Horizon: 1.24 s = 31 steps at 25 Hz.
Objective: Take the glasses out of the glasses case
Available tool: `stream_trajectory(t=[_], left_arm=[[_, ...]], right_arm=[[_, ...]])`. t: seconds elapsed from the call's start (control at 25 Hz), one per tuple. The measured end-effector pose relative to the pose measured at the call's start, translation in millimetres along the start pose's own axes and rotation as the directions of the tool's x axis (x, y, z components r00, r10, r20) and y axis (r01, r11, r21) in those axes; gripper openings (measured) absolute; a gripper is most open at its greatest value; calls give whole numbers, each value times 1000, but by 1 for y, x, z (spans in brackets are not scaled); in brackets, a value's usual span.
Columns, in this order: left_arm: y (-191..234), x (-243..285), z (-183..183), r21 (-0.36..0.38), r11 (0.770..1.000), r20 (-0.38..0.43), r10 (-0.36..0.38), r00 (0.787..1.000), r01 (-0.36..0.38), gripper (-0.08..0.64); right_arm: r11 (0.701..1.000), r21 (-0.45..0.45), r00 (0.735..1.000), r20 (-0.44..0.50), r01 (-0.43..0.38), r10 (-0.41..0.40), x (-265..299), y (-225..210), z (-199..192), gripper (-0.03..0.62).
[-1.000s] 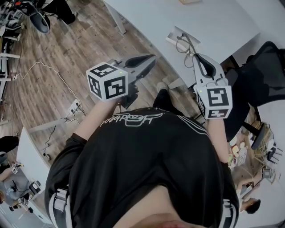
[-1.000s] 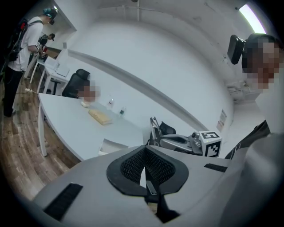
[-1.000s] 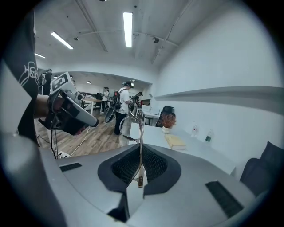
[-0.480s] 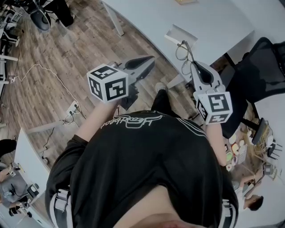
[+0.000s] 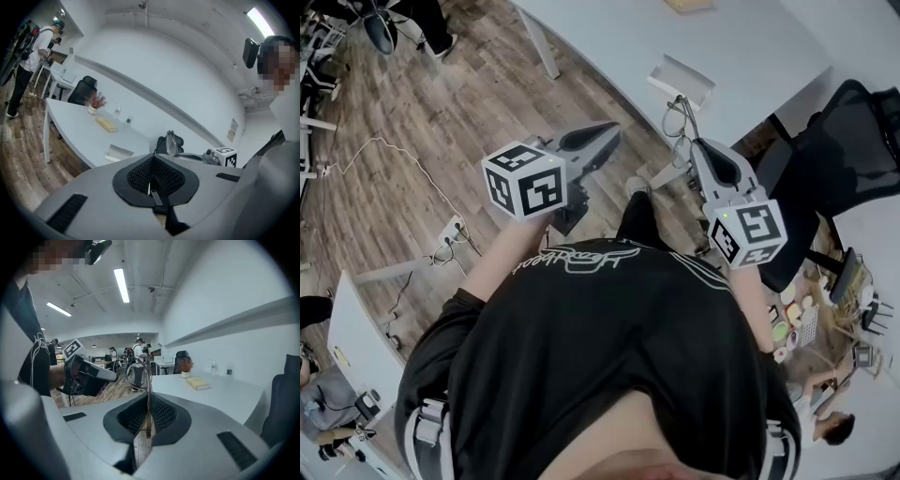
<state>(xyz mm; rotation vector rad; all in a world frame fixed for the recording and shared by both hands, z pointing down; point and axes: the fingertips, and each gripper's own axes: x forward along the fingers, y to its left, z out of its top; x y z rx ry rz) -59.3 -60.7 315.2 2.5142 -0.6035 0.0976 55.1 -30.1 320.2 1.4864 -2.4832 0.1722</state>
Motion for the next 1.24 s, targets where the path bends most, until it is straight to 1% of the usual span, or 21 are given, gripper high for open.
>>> stream_trajectory(t=[0.28, 0.52, 0.96, 1.24], left_arm=[[-4, 5, -4, -12, 1000, -10, -18, 1000, 18, 8], [-7, 6, -7, -8, 1000, -18, -23, 1000, 22, 6], [-13, 11, -16, 1, 1000, -39, -21, 999, 21, 8], [-17, 15, -15, 8, 1000, -41, -26, 999, 26, 8]], right_arm=[[1000, 1, 1000, -3, 12, -12, 1, -1, -4, 18], [1000, -9, 1000, -7, 10, -10, -2, 1, -6, 19], [1000, 9, 1000, -2, 14, -14, -8, -3, -13, 20], [1000, 12, 1000, 8, 17, -17, -11, -6, -12, 20]])
